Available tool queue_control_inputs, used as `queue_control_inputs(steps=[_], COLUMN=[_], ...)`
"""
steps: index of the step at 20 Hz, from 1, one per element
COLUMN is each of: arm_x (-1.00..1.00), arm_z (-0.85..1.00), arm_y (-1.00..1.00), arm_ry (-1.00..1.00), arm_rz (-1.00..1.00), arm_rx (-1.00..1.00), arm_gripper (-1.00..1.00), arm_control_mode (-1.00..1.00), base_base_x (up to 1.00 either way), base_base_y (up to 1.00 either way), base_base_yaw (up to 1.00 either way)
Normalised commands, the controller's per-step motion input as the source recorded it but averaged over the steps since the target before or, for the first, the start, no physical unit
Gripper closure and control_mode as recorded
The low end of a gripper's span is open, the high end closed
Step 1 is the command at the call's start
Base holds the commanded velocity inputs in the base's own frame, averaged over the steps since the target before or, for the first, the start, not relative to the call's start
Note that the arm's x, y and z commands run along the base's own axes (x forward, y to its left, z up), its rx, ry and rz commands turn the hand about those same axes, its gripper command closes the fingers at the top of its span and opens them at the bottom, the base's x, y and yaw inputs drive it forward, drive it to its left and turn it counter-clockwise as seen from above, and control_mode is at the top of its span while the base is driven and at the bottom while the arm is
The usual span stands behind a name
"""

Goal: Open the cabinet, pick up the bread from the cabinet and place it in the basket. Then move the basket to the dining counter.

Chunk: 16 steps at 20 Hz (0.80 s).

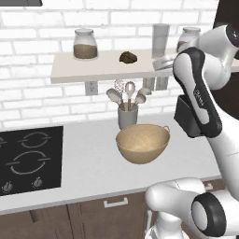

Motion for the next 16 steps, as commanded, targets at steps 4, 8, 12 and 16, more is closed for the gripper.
queue_control_inputs(steps=[4,8,12,16], arm_x=[0.97,1.00,0.73,0.54], arm_z=[0.08,0.08,0.06,0.00], arm_y=[0.00,0.06,0.19,0.14], arm_ry=[0.05,0.08,0.12,0.12], arm_rz=[0.03,0.04,0.00,0.05], arm_rx=[0.00,0.00,0.00,0.00], arm_gripper=[-1.00,-1.00,-1.00,-1.00], arm_control_mode=[-1.00,-1.00,-1.00,-1.00], base_base_x=[0.00,0.00,0.00,0.00], base_base_y=[0.00,0.00,0.00,0.00], base_base_yaw=[0.00,0.00,0.00,0.00])
